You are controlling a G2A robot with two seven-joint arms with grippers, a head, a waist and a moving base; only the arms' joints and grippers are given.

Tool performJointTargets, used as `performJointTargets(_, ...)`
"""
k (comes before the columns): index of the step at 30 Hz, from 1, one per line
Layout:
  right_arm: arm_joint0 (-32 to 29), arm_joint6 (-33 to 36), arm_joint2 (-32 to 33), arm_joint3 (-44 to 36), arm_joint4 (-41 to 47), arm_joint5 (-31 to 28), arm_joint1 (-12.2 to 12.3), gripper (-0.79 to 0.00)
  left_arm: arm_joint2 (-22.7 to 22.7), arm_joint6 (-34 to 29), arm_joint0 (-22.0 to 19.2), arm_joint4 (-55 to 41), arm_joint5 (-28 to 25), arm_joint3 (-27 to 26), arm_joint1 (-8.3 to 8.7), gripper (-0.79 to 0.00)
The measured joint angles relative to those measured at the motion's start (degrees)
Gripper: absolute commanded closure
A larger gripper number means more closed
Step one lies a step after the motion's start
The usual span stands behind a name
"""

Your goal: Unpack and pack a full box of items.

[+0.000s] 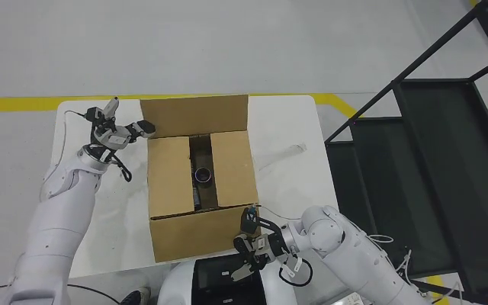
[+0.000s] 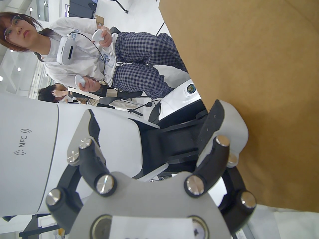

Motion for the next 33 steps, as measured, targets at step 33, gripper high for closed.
performJointTargets(33, 0.00, 0.00, 0.00, 0.00, 0.00, 0.00, 0.00, -0.785, 10.51, 16.53, -13.99, 17.82, -7.57, 21.39, -5.35, -0.785)
